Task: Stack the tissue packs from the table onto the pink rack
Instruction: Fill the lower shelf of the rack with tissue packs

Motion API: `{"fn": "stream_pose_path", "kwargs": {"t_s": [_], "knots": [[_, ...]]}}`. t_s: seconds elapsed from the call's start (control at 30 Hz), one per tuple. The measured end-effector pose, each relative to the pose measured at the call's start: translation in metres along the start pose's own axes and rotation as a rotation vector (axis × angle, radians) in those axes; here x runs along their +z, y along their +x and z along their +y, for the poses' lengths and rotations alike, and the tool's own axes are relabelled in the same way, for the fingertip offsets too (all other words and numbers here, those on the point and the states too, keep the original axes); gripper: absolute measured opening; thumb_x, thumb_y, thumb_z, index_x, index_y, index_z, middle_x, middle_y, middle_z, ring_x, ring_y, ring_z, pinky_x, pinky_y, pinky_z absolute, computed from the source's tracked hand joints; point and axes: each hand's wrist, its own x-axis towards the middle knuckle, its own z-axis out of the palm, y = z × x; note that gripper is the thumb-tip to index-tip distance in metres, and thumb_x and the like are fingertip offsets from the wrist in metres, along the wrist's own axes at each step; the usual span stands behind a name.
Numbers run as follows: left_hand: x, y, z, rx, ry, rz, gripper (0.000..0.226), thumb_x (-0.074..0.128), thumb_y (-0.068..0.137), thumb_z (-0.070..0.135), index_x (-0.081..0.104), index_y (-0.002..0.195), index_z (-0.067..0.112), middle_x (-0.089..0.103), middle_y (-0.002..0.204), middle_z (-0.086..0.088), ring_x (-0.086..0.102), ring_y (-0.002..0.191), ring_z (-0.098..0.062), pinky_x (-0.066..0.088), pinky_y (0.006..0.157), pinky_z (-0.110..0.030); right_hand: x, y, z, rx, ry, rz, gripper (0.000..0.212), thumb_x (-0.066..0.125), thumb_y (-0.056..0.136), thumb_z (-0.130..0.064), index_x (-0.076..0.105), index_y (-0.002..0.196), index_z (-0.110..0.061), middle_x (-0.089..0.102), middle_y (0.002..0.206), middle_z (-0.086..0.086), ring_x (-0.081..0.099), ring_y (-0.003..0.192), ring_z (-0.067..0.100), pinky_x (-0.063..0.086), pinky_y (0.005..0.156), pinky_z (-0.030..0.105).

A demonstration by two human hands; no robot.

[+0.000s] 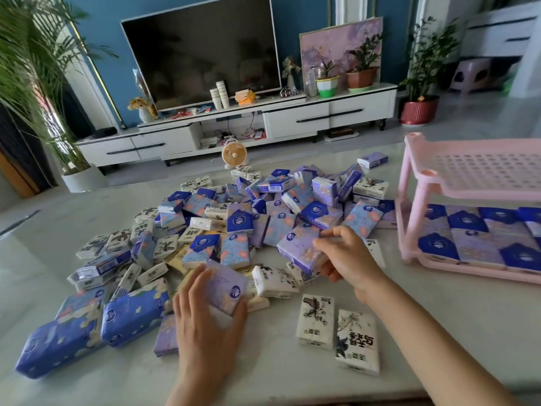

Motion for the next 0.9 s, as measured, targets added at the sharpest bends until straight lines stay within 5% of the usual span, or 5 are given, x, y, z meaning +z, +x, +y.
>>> {"fn": "stream_pose_path", "kwargs": {"t_s": [0.27,0.5,0.6,0.7,0.9], "knots": [[0.005,-0.015,0.107,0.209,-0.385,0.100,0.058,0.063,0.074,0.040,0.048,0.118,0.006,0.050,0.126,-0.016,0.047,0.119,-0.025,0.037,0.100,-0.026,-0.096,-0.055,0.009,0.111,-0.009,0.015,0.010,0.053,0.092,-0.023,0.055,0.093,-0.013,0.055,0.061,0.006,0.052,0.042,0.014,0.038,0.037,0.020],[0.105,-0.039,0.218,0.436,-0.557,-0.432,0.044,0.060,0.074,0.046,0.053,0.109,0.020,0.049,0.122,0.006,0.045,0.115,-0.010,0.032,0.098,-0.014,-0.198,-0.054,0.038,-0.084,-0.002,0.686,0.014,0.050,0.092,-0.013,0.055,0.080,-0.017,0.054,0.067,0.011,0.045,0.031,0.005,0.031,0.032,0.013],[0.152,-0.027,0.250,0.500,-0.478,-0.478,0.048,0.054,0.071,0.048,0.058,0.106,0.015,0.056,0.114,-0.003,0.049,0.104,-0.021,0.034,0.090,-0.023,-0.215,-0.034,0.043,-0.164,-0.018,0.849,0.014,0.052,0.087,-0.007,0.056,0.097,-0.017,0.064,0.091,0.016,0.062,0.071,0.025,0.055,0.062,0.032],[0.189,-0.006,0.267,0.474,-0.407,-0.437,0.044,0.062,0.069,0.038,0.060,0.104,0.011,0.061,0.107,-0.010,0.054,0.098,-0.031,0.040,0.088,-0.036,-0.220,-0.008,0.047,-0.157,-0.026,0.922,0.022,0.054,0.081,-0.009,0.055,0.101,-0.019,0.064,0.100,0.010,0.063,0.092,0.033,0.052,0.083,0.050],[0.232,0.012,0.257,0.257,-0.275,-0.572,0.045,0.054,0.083,0.036,0.051,0.120,0.012,0.049,0.126,-0.007,0.035,0.124,-0.028,0.019,0.111,-0.041,-0.222,0.032,0.047,-0.101,-0.112,0.883,0.027,0.047,0.084,-0.003,0.056,0.108,-0.010,0.060,0.100,0.003,0.058,0.097,0.026,0.047,0.088,0.037]]}}
